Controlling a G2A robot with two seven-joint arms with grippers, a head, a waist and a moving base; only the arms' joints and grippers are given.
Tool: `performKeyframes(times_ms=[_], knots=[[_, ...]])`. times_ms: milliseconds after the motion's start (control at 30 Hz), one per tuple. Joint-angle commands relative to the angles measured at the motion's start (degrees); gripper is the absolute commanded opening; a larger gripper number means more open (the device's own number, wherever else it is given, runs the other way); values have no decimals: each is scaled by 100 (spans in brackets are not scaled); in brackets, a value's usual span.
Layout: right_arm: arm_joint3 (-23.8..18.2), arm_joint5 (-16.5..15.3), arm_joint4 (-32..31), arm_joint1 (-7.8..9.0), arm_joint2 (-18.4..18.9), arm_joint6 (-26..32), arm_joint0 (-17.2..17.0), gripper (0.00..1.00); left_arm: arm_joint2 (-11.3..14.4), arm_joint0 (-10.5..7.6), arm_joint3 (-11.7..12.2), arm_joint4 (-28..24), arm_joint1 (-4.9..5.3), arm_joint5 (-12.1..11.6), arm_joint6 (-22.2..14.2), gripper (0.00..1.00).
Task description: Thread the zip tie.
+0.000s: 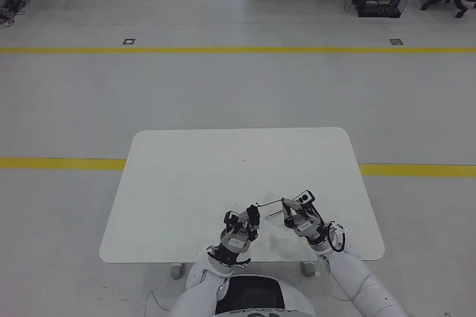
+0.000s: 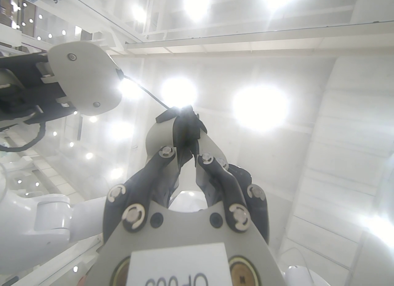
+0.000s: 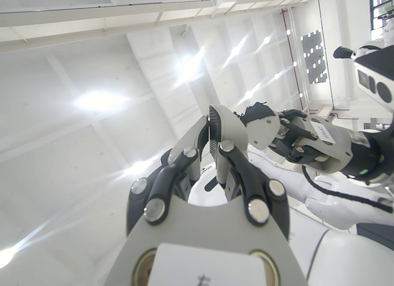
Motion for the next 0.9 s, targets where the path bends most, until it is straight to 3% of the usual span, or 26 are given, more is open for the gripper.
performKeyframes(times_ms=[0, 867], knots=[[12, 2, -3, -2, 0, 0, 9, 0, -3, -1, 0, -6, 1, 0, -2, 0], [73, -8, 10, -15, 37, 0, 2, 0, -52, 0, 9, -26, 8, 0, -24, 0]])
